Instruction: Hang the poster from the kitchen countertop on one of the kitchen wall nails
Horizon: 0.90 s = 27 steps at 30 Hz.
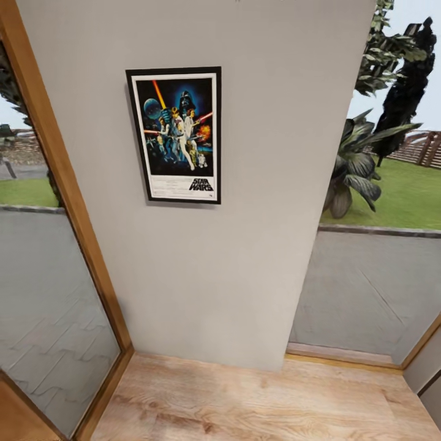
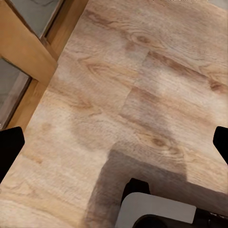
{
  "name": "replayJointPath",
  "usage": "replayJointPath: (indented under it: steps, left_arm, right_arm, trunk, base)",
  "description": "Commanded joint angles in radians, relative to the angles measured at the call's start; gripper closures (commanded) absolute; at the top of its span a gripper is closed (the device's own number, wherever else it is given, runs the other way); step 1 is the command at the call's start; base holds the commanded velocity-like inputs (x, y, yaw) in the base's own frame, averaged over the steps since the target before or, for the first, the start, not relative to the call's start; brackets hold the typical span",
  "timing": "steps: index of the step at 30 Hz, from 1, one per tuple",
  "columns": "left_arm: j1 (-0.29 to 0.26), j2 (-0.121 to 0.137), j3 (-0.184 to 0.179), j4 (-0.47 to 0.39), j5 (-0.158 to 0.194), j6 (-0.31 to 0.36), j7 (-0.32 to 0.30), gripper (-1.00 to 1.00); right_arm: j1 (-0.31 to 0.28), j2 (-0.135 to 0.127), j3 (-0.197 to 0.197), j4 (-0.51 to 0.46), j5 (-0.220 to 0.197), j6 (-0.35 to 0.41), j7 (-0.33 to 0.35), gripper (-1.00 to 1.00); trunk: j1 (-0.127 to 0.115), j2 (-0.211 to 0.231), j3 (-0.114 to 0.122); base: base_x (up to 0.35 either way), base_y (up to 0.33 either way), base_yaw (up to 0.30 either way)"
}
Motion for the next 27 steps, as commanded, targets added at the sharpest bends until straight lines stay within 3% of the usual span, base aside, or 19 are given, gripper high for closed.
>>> replayJointPath:
  steps: [1,18,27]
  left_arm:
    - [-0.001,0.000,-0.008,0.002,0.011,-0.003,-0.005,-1.00]
    - [0.000,-0.001,-0.011,0.001,0.011,-0.005,0.000,-1.00]
    - [0.000,-0.039,-0.011,0.002,0.012,-0.005,0.000,-1.00]
  right_arm:
    - [-0.001,0.000,0.008,-0.001,-0.010,0.002,0.003,-1.00]
    - [-0.001,0.014,0.008,0.077,-0.013,0.005,0.002,-1.00]
    - [0.000,0.015,0.008,0.106,-0.014,0.005,0.002,-1.00]
  trunk:
    - [0.001,-0.002,-0.001]
    - [0.001,-0.002,0.013]
    - [0.001,-0.002,0.013]
  base:
    - [0.000,0.000,0.138]
    - [0.000,0.000,0.074]
    - [0.000,0.000,0.001]
